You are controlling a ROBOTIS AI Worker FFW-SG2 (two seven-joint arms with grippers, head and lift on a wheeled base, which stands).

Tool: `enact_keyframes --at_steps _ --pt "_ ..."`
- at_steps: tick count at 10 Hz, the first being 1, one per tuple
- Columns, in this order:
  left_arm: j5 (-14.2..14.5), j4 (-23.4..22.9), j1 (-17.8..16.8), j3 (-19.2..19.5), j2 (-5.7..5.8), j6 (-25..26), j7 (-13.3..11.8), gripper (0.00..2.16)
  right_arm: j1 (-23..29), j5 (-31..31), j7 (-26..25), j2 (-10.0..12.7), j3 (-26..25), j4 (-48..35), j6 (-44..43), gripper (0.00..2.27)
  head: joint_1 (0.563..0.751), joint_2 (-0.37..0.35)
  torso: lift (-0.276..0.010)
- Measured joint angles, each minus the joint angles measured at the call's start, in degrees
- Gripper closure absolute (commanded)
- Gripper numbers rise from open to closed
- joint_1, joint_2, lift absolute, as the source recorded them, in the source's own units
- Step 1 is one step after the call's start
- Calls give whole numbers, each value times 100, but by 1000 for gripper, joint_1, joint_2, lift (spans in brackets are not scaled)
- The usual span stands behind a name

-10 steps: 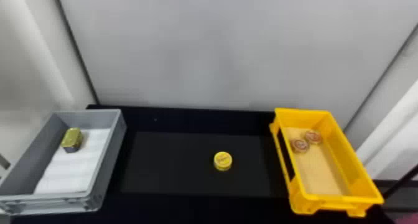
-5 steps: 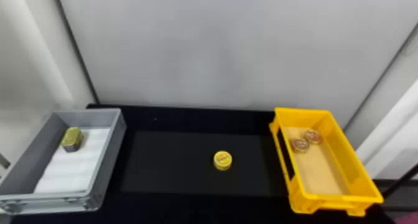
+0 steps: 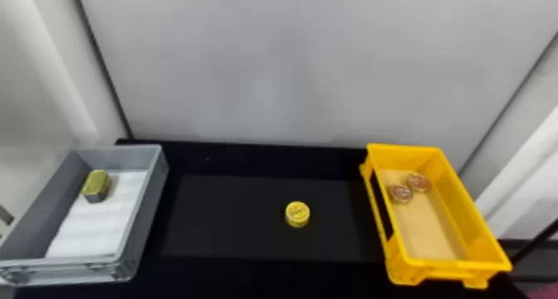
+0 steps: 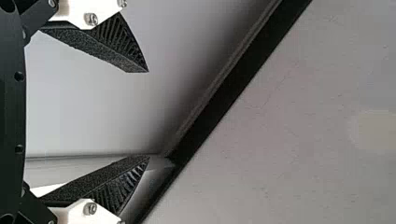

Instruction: Pick up the round yellow can and place it in the yellow rectangular box

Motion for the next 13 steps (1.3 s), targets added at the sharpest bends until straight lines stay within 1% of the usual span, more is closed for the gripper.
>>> enact_keyframes --at_steps 1,2,3,4,5,6,7,8,9,10,11,12,13 --pt "0 0 -23 -24 -13 0 0 450 110 -645 -156 72 -173 195 213 144 707 -61 0" --pt "1 0 -39 -47 -24 -2 -2 450 222 -1266 -218 216 -368 429 492 144 707 -61 0" --pt "4 0 -49 -58 -30 -12 -5 450 354 -1840 -160 484 -609 700 1001 137 707 -61 0" --pt "5 0 -49 -63 -33 -19 -5 450 442 -2120 -65 738 -780 857 1611 121 707 -61 0" --pt "8 0 -46 -66 -35 -24 -6 450 499 -2289 119 992 -914 981 2395 113 707 -61 0" --pt "9 0 -36 -70 -38 -27 -6 450 507 -2543 294 1178 -985 1152 3254 124 707 -61 0" --pt "9 0 -32 -75 -40 -30 -6 450 470 -2908 471 1231 -966 1402 3877 117 707 -61 0" --pt "9 7 -30 -91 -48 -37 -6 450 390 -3390 829 1209 -813 1864 4436 117 707 -61 0" --pt "9 21 -34 -117 -63 -47 -2 450 323 -3670 1201 1165 -599 2299 4732 117 707 -61 0" --pt "9 56 -78 -180 -97 -80 7 450 272 -3809 1638 1132 -279 2796 4927 117 707 -61 0" --pt "9 113 -150 -262 -151 -141 20 450 254 -3785 2028 1133 22 3196 5002 114 707 -61 0" --pt "9 181 -228 -331 -234 -236 32 450 255 -3644 2396 1174 271 3509 5012 113 707 -61 0" --pt "9 267 -321 -395 -351 -372 36 450 295 -3399 2747 1261 503 3808 4949 113 707 -61 0"
